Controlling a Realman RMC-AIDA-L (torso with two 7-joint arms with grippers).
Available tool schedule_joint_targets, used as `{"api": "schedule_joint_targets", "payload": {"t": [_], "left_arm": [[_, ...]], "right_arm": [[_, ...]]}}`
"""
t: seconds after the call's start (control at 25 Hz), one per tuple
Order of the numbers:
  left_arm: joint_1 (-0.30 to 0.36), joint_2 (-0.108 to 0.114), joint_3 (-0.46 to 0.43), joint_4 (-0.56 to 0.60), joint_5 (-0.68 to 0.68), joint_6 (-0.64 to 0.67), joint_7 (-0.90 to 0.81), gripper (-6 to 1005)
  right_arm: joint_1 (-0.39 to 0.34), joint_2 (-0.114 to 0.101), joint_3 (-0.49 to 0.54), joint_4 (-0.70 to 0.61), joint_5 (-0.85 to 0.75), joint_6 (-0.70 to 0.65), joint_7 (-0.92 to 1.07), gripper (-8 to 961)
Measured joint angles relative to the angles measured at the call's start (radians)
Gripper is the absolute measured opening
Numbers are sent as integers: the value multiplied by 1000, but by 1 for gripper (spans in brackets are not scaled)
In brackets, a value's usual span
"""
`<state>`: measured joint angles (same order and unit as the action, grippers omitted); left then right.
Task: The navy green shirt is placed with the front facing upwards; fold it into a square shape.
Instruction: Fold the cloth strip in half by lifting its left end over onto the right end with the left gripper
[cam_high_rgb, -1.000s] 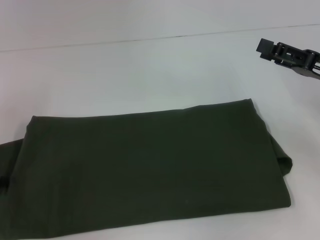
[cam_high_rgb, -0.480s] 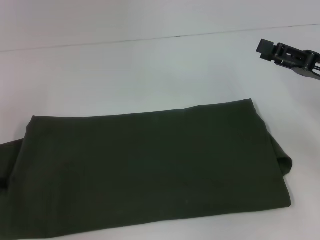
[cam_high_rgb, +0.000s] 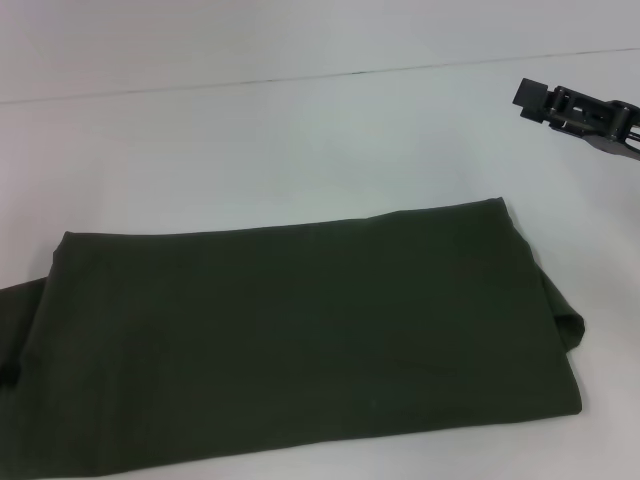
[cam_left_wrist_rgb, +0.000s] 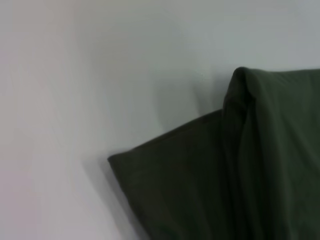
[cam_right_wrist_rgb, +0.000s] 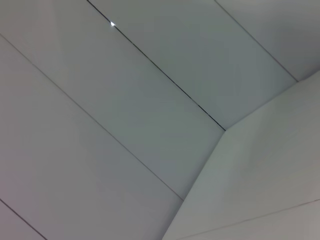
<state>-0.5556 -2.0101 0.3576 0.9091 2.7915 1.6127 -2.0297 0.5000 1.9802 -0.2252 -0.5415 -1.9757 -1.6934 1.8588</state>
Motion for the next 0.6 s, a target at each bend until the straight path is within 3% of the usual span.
{"api": "schedule_joint_targets", "payload": {"t": [0.6], "left_arm": [[-28,-3,16,-8,-14,27,4,915]], "right_arm": [[0,0,3,0,0,0,-1,884]]}}
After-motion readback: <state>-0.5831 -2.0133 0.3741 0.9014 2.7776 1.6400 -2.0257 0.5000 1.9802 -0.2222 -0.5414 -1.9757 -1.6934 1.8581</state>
